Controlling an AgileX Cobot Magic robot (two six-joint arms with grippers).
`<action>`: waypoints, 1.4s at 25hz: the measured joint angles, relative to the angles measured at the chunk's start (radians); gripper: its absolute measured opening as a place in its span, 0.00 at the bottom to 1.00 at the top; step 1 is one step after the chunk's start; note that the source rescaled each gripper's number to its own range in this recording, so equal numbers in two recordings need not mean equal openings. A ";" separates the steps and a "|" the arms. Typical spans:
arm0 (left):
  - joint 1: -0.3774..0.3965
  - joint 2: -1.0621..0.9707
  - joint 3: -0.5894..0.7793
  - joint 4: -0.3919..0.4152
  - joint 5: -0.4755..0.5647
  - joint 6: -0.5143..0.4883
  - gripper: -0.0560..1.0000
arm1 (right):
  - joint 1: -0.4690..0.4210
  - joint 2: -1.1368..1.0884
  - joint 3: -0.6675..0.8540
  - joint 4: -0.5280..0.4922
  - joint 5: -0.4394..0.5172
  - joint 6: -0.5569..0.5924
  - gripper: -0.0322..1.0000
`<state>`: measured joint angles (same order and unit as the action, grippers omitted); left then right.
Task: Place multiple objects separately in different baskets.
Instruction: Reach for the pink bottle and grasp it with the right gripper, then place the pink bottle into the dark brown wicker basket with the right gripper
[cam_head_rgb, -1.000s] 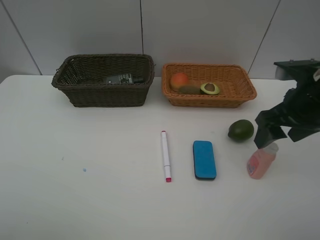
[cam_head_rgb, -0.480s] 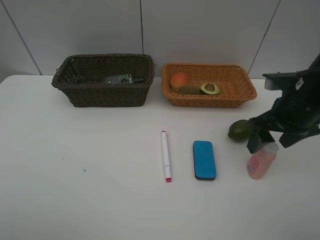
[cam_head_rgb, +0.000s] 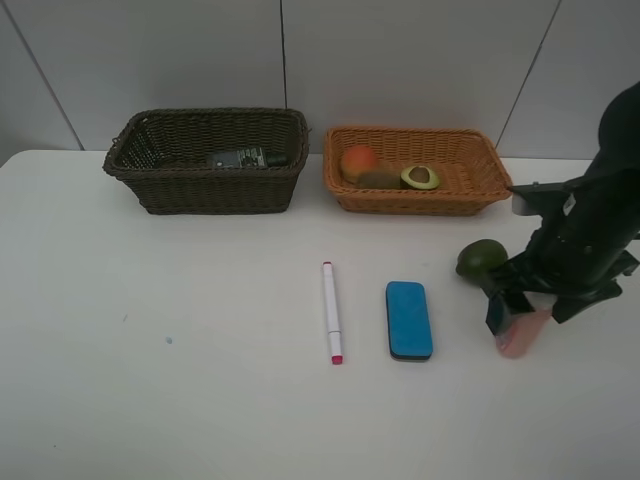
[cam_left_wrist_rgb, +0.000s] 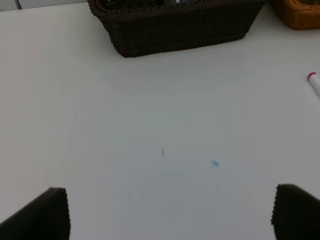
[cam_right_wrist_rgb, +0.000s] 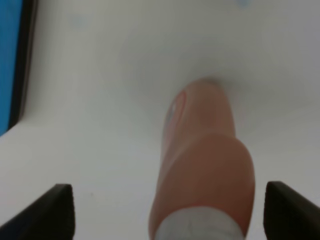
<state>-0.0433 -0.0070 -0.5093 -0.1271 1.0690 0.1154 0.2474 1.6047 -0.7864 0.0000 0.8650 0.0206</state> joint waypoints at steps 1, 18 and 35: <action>0.000 0.000 0.000 0.000 0.000 0.000 1.00 | 0.000 0.009 0.008 0.000 -0.009 0.000 0.94; 0.000 0.000 0.000 0.000 -0.001 -0.001 1.00 | 0.000 0.019 0.013 0.000 -0.014 -0.002 0.31; 0.000 0.000 0.000 0.000 -0.002 -0.001 1.00 | 0.104 -0.085 -0.410 0.009 0.146 -0.067 0.31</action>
<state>-0.0433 -0.0070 -0.5093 -0.1271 1.0668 0.1142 0.3516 1.5199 -1.1965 0.0085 1.0111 -0.0469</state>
